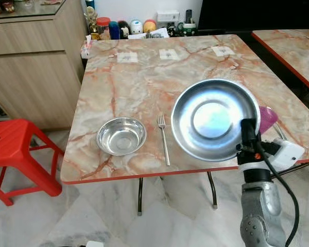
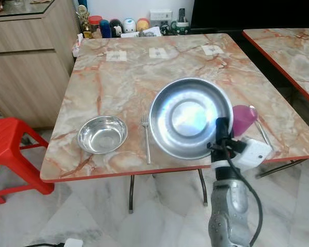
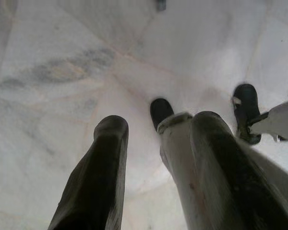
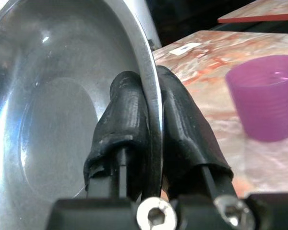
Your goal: Setting the table
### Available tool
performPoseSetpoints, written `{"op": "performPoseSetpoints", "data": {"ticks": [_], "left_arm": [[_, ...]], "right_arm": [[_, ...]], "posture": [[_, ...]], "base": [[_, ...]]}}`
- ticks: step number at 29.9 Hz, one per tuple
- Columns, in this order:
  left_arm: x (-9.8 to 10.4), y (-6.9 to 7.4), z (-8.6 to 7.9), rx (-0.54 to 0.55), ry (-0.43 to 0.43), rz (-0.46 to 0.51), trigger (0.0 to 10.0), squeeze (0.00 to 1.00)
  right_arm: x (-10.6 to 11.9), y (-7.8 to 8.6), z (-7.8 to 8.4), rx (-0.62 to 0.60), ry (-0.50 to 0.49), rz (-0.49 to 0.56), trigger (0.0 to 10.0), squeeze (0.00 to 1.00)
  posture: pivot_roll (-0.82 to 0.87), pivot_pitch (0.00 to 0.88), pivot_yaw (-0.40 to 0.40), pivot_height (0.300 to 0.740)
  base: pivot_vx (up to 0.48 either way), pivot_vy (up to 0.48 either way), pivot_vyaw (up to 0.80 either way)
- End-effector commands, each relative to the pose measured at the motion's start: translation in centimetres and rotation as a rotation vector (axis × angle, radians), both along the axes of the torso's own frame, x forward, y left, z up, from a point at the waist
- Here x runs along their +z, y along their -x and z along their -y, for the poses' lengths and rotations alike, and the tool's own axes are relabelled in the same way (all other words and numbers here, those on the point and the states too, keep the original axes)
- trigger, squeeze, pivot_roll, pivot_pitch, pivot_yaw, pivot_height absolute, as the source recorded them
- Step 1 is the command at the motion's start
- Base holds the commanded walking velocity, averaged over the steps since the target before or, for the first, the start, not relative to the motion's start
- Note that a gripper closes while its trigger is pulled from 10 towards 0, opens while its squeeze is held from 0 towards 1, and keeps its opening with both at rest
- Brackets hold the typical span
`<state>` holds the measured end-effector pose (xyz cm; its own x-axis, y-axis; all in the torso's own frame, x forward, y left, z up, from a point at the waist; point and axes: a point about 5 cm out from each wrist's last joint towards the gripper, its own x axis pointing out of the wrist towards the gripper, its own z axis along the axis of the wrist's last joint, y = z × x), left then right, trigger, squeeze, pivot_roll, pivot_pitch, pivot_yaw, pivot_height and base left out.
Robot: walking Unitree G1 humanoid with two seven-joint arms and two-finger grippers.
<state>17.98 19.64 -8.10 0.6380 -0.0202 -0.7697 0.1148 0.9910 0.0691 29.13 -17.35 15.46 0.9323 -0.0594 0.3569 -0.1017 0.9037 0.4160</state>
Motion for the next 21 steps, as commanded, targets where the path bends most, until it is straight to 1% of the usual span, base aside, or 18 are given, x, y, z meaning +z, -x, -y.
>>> {"op": "performPoseSetpoints", "data": {"ticks": [1,5,9,14,17,19,20,21], "left_arm": [[-0.3,0.4,0.0,-0.016,-0.007,-0.035,10.0,0.0],[0.1,-0.4,-0.2,-0.019,-0.012,-0.02,10.0,0.0],[0.3,-0.8,-0.5,-0.023,-0.02,-0.013,10.0,0.0],[0.5,-1.0,-1.0,-0.024,-0.036,-0.008,10.0,0.0],[0.6,-0.9,-1.3,-0.025,-0.053,-0.007,10.0,0.0],[0.4,-0.5,-1.6,-0.019,-0.056,-0.017,10.0,0.0],[0.4,-0.5,-1.6,-0.019,-0.056,-0.017,10.0,0.0],[0.3,-0.3,-1.6,-0.018,-0.058,-0.022,10.0,0.0]], "right_arm": [[1.3,0.2,-0.6,0.019,0.021,0.037,10.0,0.0],[1.3,0.1,-0.4,-0.003,0.04,0.04,10.0,0.0],[1.1,0.1,-0.3,-0.024,0.048,0.034,10.0,0.0],[1.1,0.3,-0.9,-0.022,0.045,0.027,10.0,0.0],[0.7,0.6,-1.2,-0.022,0.056,0.006,10.0,0.0],[-0.1,1.1,-1.4,-0.017,0.081,-0.02,10.0,0.0],[-0.1,1.1,-1.4,-0.017,0.081,-0.02,10.0,0.0],[-0.2,1.4,-1.5,-0.003,0.103,-0.014,10.0,0.0]], "posture": [[-0.03,0.054,-0.012,0.74],[-0.05,0.04,0.01,0.74],[-0.05,0.033,0.02,0.74],[-0.05,0.035,0.033,0.74],[-0.04,0.048,0.038,0.74],[-0.03,0.06,0.038,0.74],[-0.03,0.06,0.038,0.74],[-0.03,0.065,0.037,0.74]], "base": [[0.0,0.0,0.0],[0.0,0.0,0.0],[0.0,0.0,0.0],[0.0,0.0,0.0],[0.0,-0.296,0.0],[0.0,-0.352,0.0],[0.0,-0.352,0.0],[0.0,-0.352,0.0]]}}
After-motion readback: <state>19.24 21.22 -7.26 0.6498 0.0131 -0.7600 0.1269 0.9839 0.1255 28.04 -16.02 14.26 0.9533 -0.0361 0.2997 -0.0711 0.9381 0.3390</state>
